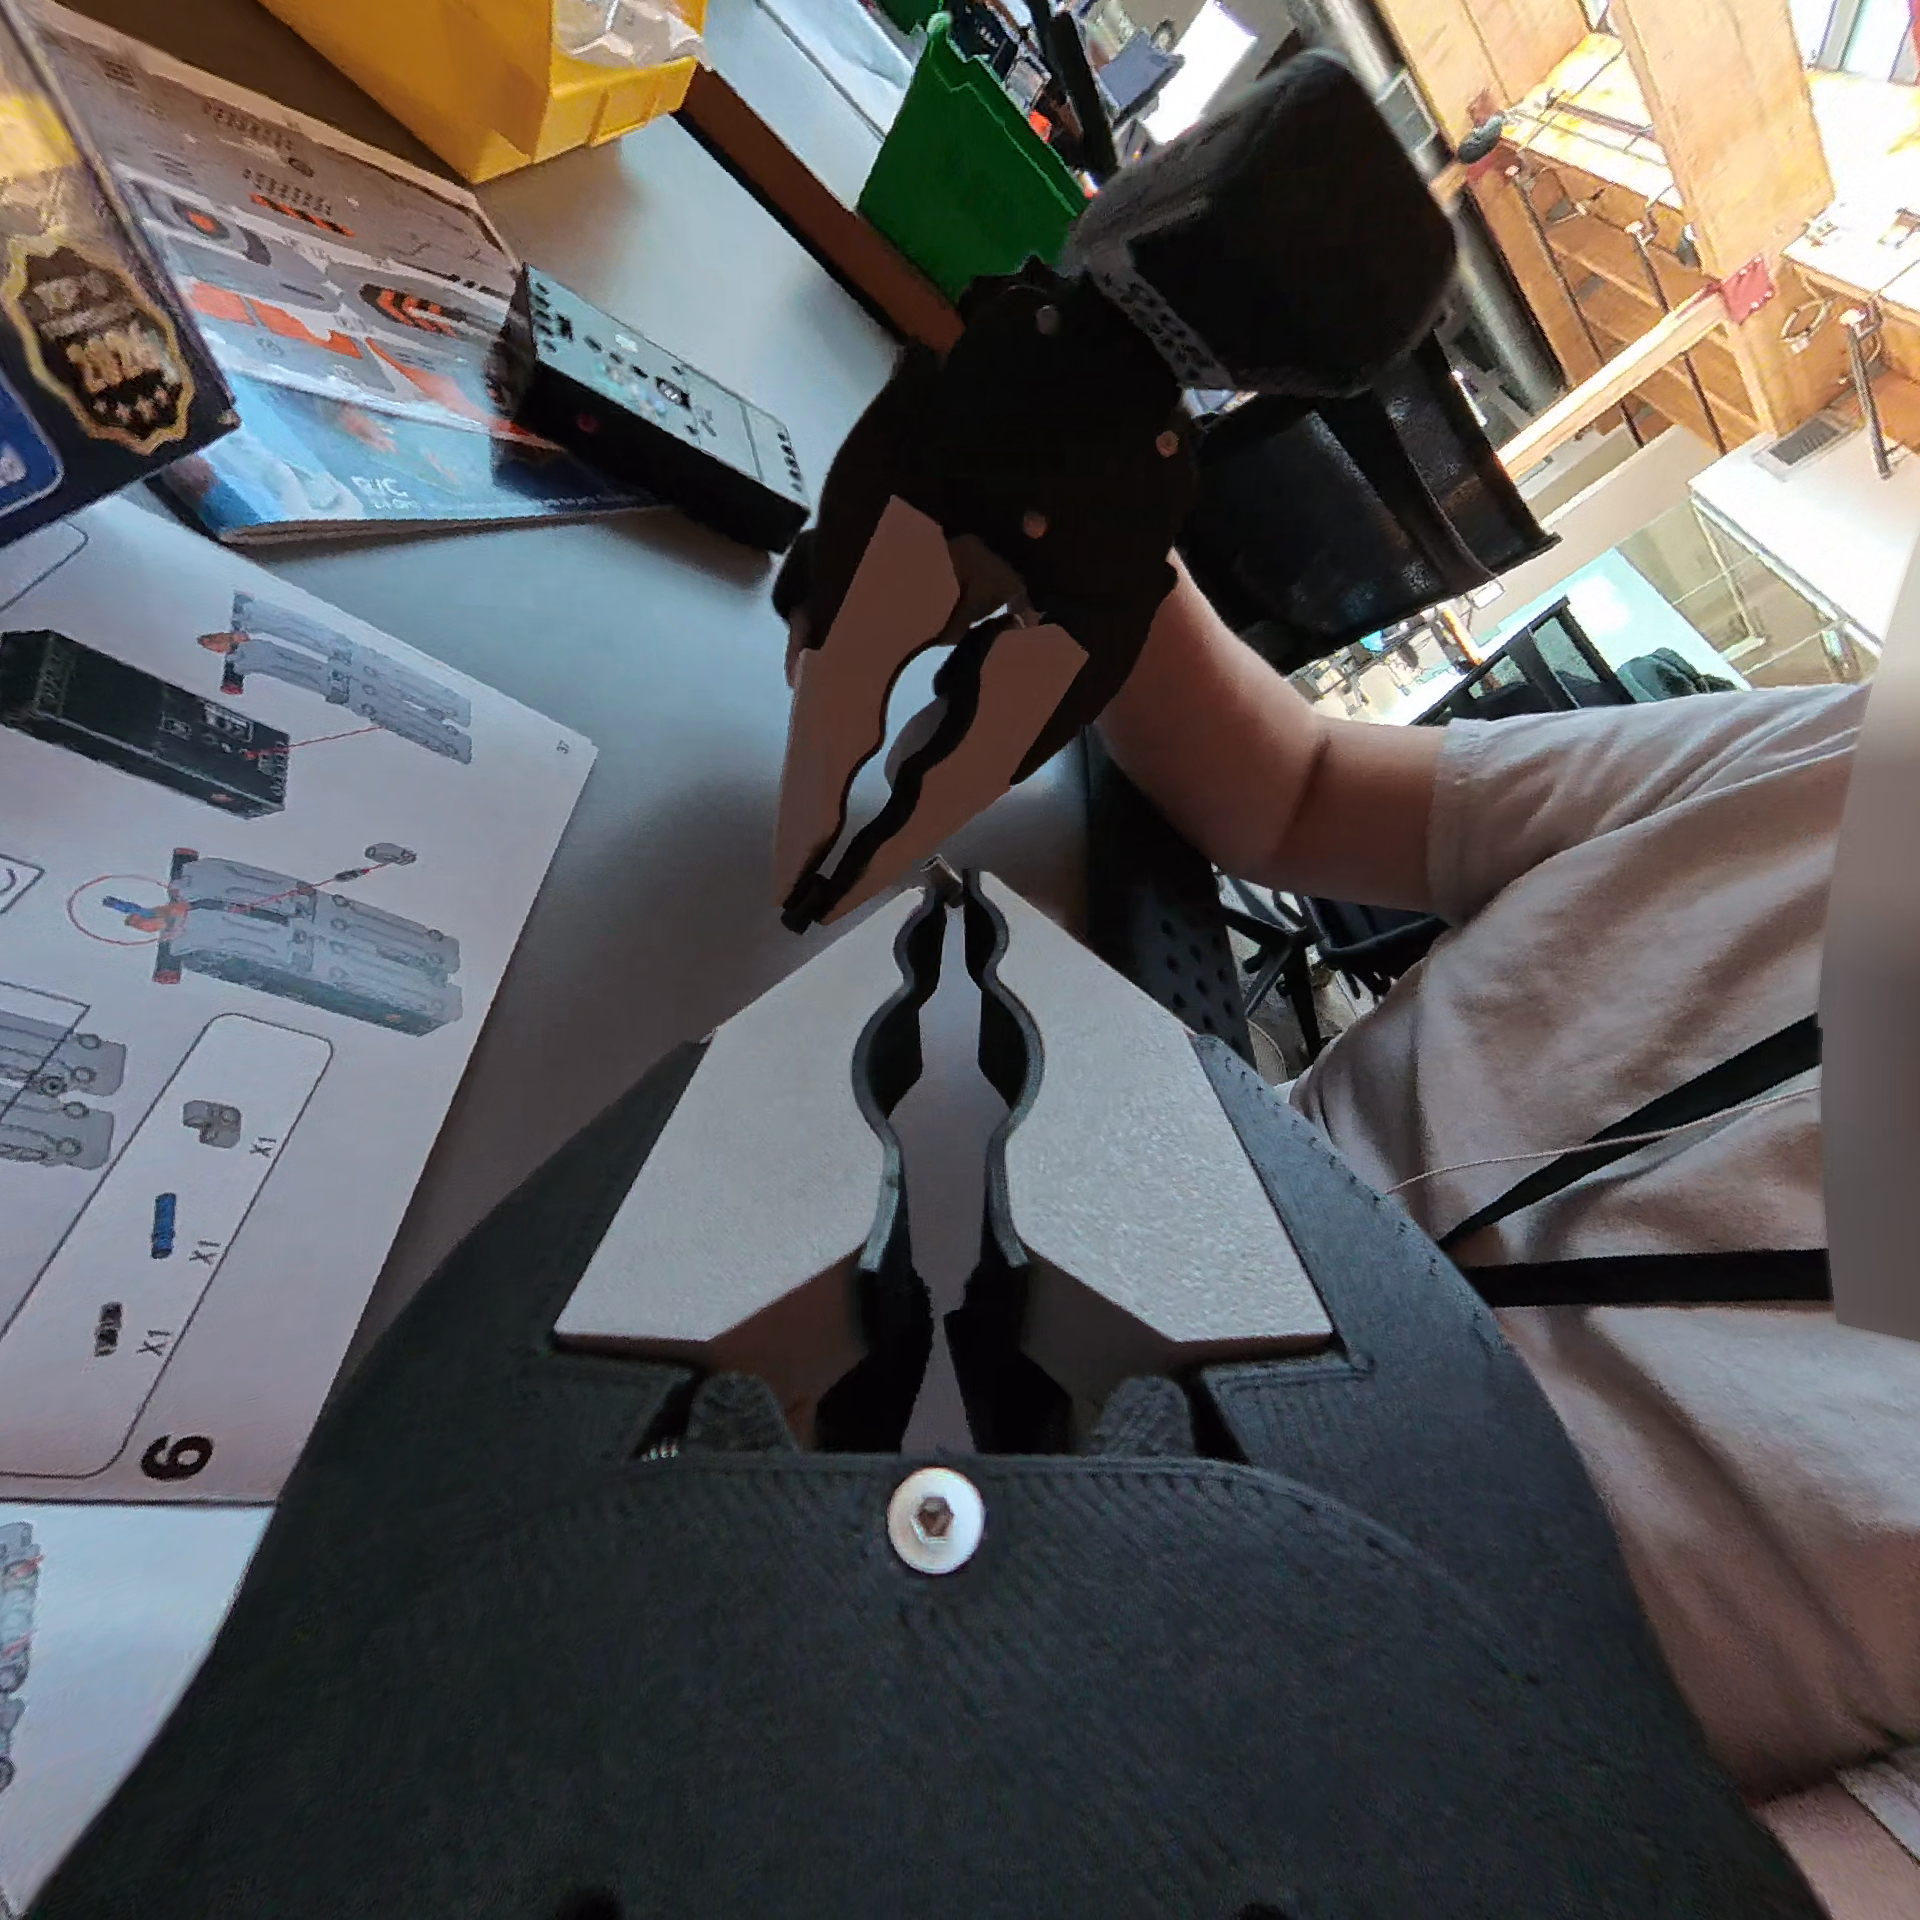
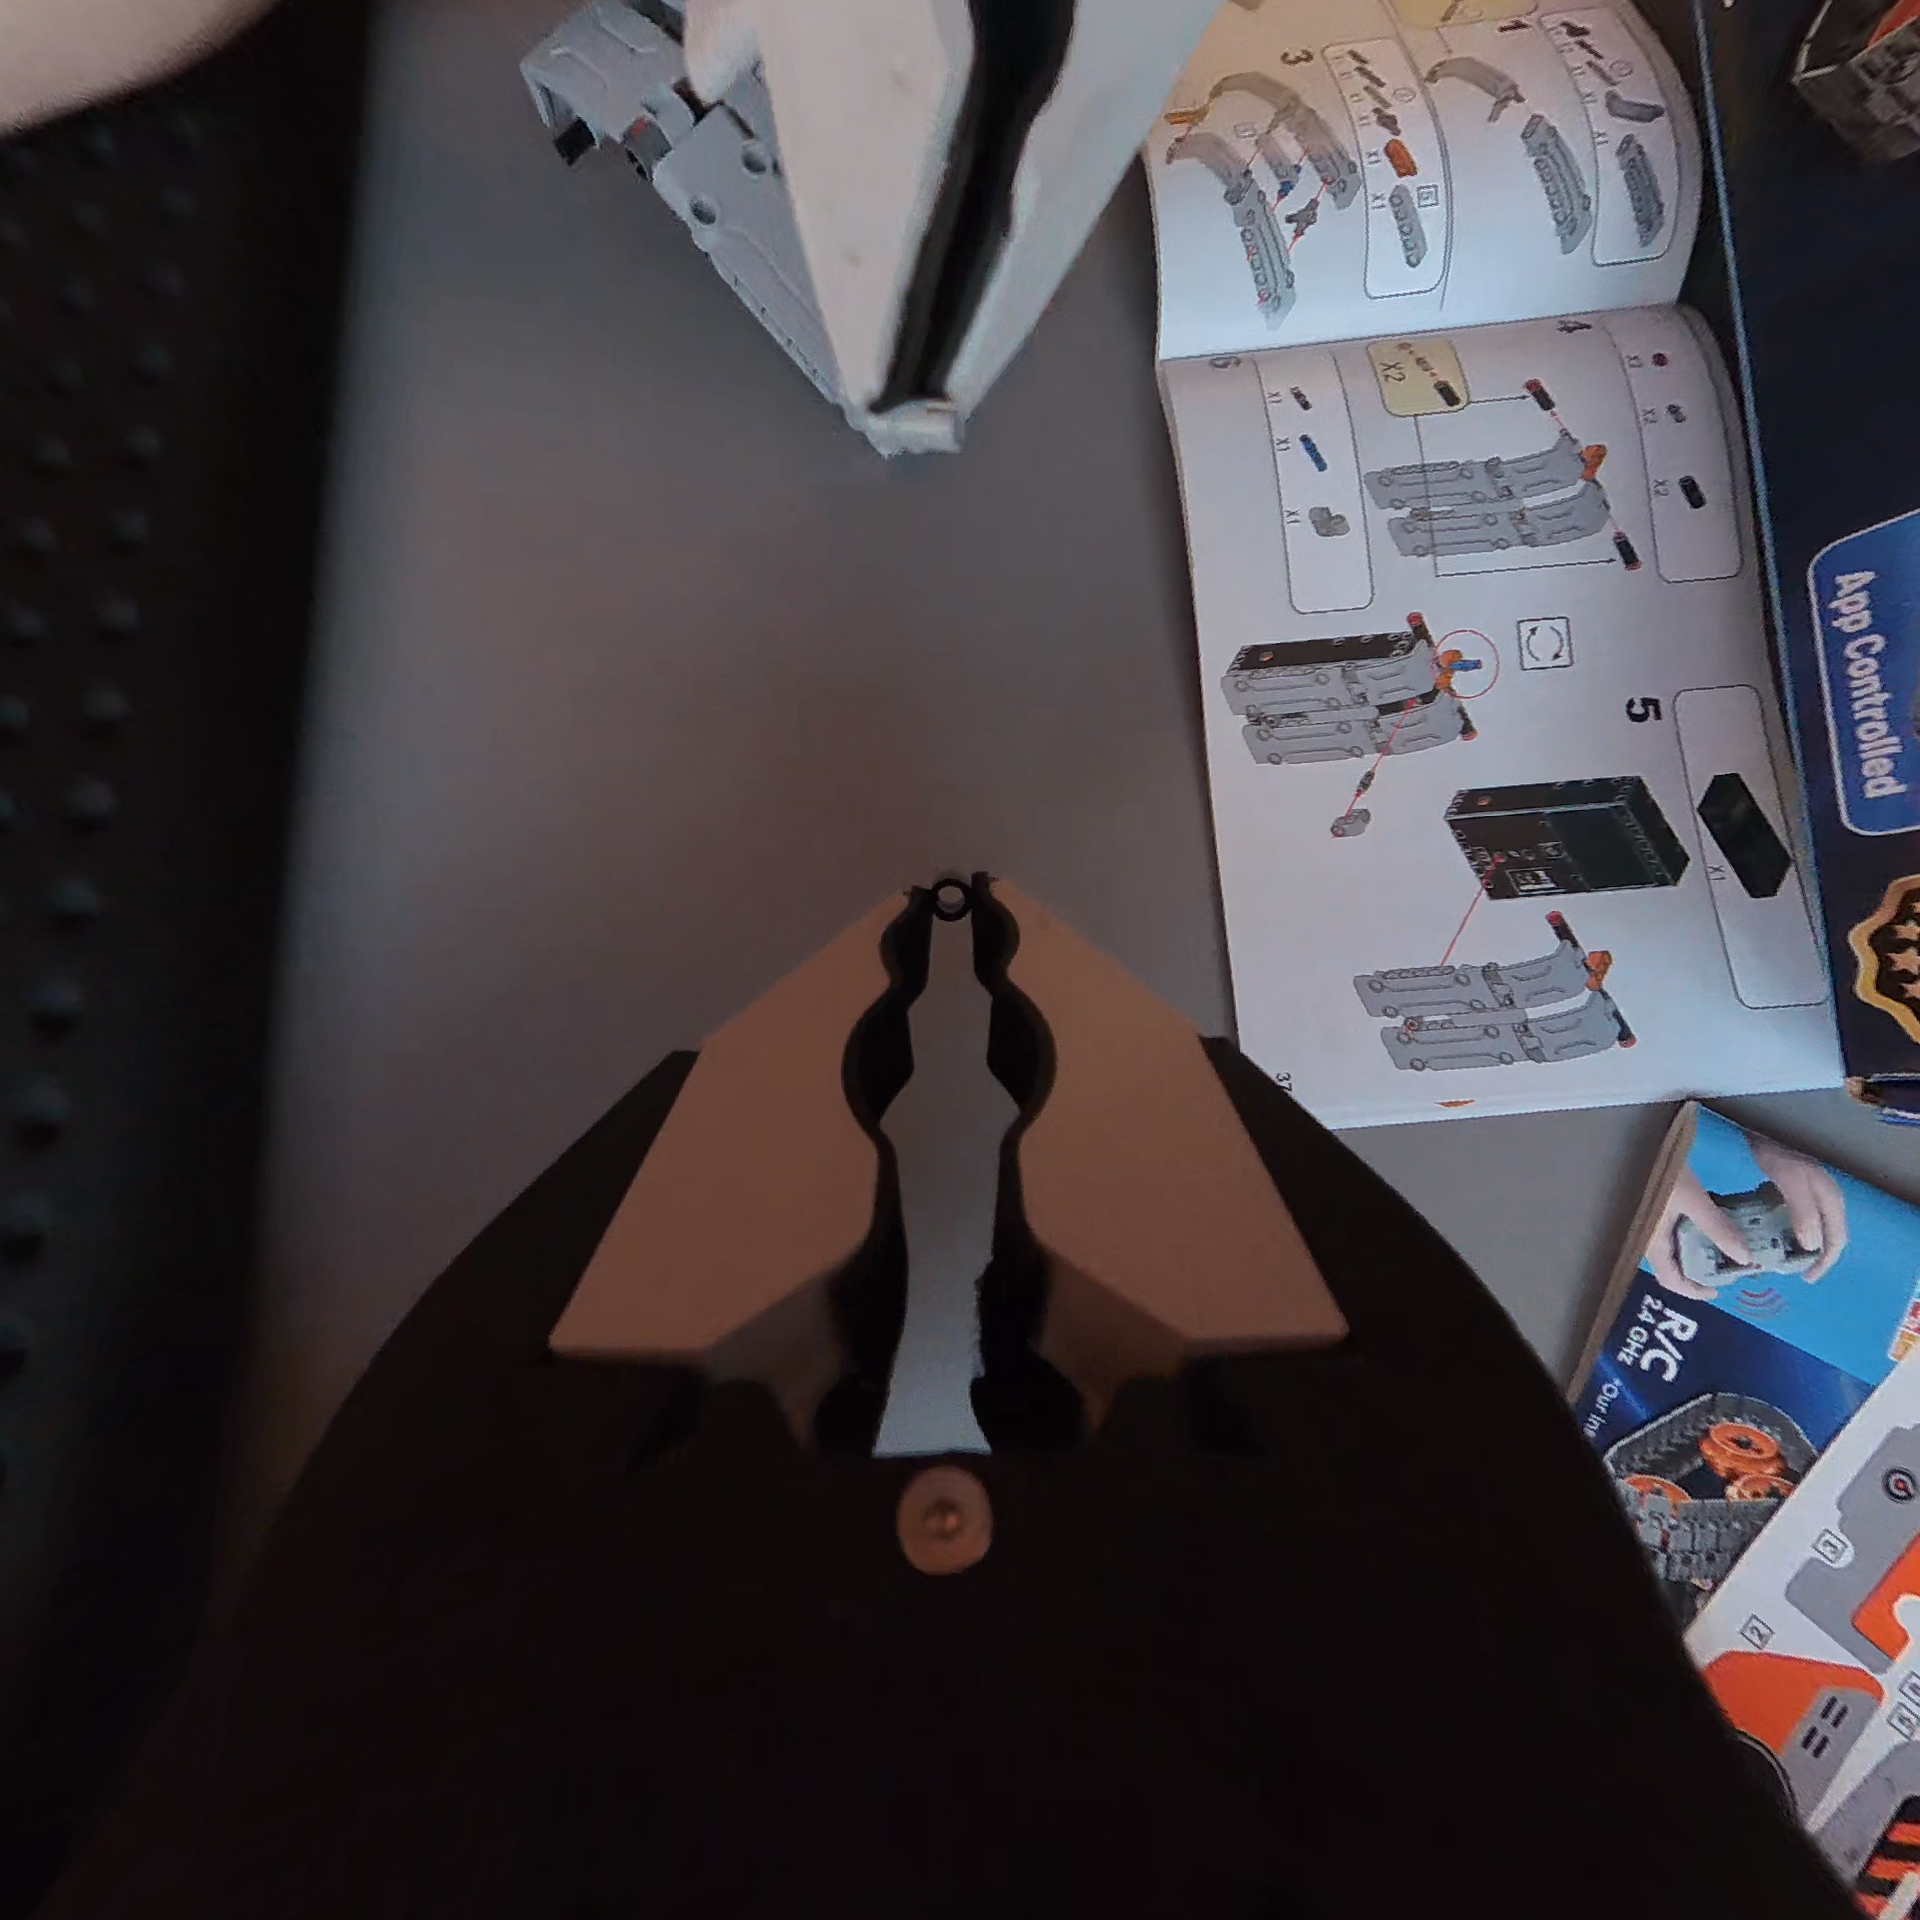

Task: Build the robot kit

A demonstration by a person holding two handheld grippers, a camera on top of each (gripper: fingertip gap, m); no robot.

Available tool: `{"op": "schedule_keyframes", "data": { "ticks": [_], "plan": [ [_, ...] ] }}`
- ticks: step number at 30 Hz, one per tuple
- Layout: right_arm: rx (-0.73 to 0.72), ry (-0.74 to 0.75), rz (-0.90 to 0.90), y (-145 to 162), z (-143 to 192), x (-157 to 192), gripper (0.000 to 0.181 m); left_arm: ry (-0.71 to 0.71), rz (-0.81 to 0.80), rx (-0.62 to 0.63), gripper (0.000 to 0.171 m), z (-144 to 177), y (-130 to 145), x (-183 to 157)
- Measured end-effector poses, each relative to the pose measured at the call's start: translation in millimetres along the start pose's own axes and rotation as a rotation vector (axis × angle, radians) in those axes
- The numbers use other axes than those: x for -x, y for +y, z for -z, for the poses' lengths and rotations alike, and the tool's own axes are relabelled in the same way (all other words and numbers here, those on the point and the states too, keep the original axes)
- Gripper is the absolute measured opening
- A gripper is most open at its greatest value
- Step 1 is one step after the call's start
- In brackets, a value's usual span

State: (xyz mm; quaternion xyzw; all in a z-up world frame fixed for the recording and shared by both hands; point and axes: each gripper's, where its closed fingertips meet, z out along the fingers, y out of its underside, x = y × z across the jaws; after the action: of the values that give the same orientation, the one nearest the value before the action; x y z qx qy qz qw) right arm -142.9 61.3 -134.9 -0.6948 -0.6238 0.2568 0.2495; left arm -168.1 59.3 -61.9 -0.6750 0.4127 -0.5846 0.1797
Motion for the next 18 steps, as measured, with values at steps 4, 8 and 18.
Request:
{"op": "schedule_keyframes", "data": {
  "ticks": [4,8,18],
  "plan": [
    [0.01,0.019,0.042,0,2,1,0.007,-0.02,0.079,0.048,0.002,-6,11,13],
    [0.082,0.06,0.08,10,2,-1,0.007,-0.027,0.086,0.092,0.002,-12,19,15],
    [-0.383,-0.32,-0.093,-42,30,27,0.007,0.125,0.089,0.133,0.001,-20,25,-9]
  ]
}}
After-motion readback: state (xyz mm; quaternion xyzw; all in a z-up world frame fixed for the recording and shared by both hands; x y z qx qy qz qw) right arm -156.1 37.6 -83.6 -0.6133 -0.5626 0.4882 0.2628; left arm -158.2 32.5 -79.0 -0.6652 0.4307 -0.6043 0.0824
